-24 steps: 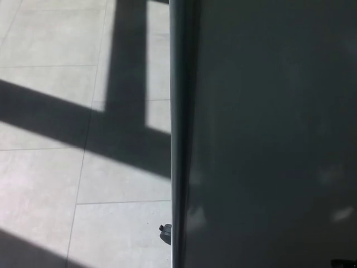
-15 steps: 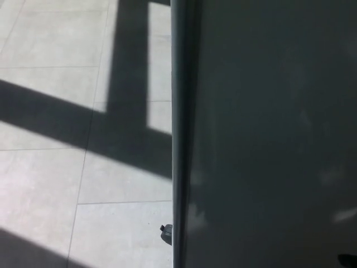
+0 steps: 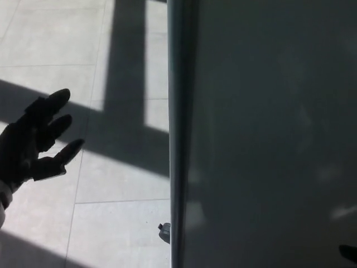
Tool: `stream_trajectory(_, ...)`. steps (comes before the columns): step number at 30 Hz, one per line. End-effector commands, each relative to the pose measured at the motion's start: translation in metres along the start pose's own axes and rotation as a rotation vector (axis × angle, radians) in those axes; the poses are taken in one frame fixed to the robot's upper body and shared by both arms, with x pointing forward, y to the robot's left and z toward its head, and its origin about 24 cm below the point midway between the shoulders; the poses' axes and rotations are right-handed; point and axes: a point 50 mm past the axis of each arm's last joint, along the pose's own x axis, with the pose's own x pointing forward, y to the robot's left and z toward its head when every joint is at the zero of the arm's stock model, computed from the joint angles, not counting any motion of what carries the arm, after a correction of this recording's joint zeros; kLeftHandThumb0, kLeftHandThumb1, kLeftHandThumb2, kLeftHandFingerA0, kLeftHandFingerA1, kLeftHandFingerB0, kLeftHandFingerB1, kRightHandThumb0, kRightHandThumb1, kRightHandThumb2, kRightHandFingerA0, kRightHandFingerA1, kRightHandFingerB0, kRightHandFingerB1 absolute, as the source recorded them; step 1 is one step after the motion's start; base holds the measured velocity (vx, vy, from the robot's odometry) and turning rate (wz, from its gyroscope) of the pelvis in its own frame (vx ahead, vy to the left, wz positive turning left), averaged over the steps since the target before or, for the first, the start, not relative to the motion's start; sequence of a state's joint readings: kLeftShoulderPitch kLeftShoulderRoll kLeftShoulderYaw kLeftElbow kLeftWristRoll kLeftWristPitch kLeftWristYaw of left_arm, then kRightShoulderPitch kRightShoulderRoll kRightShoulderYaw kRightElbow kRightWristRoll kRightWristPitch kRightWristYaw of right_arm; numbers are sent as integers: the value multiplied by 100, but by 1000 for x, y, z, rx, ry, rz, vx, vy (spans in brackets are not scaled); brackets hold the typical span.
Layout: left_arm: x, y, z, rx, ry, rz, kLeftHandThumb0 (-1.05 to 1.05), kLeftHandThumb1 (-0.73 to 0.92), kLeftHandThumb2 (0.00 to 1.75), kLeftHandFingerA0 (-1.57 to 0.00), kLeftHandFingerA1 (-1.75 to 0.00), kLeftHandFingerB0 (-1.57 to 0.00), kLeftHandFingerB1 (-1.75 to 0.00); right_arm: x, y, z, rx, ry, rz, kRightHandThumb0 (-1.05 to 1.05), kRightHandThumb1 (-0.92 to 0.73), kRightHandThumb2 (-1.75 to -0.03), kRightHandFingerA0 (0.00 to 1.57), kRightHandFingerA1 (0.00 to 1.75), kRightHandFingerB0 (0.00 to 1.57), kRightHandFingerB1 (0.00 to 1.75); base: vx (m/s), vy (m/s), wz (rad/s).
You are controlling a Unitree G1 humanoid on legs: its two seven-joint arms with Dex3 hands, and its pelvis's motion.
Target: A white board is being place on the right hand side and parallel to the robot and the robot uses its left hand to grab on the leftside of the whiteboard and drag the whiteboard from the right hand side to the left hand side
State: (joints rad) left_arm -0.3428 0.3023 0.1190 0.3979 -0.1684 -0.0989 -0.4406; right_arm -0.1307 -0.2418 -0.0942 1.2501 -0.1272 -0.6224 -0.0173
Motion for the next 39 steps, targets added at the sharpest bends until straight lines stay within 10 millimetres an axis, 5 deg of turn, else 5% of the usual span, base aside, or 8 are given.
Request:
stream_trajectory(1,31,-12,17,29,65,-110,-75,50,89,0,-18,0,-16,2,-7,6,16,-47,-32,-52,-62,-105,56,64,26,51,0,0,0)
stream_trajectory(21,100,-42,61,-21,43,-204,-87,49,90,0,-2,0,0,5,-4,11,1,-66,-35,-51,-63,-105,57,65,27,51,0,0,0)
stream_trajectory(22,101,-45,63,-16,37,-227,-86,62,59,0,0,0,0,5,-4,12,6,-72,-33,-49,-63,-105,58,66,27,52,0,0,0)
stream_trajectory(24,102,-51,65,-9,29,-262,-86,62,59,0,0,0,0,4,-3,12,15,-80,-30,-49,-63,-105,58,66,27,52,0,0,0)
stream_trajectory(25,103,-55,66,11,24,-260,-87,49,91,0,-3,0,0,5,-4,12,19,-76,-27,-48,-62,-105,57,66,27,52,0,0,0)
stream_trajectory(31,104,-68,69,13,32,-314,-86,46,90,0,-4,0,0,7,-4,14,10,-79,-30,-48,-62,-105,58,66,26,52,0,0,0)
stream_trajectory(32,105,-77,70,-28,27,-365,-90,59,59,0,0,0,0,8,-6,16,1,-83,-33,-51,-63,-105,58,66,27,52,0,0,0)
stream_trajectory(39,106,-97,76,17,1,-454,-87,47,86,0,0,0,0,9,-7,18,-5,-91,-35,-50,-62,-105,58,66,28,52,0,0,0)
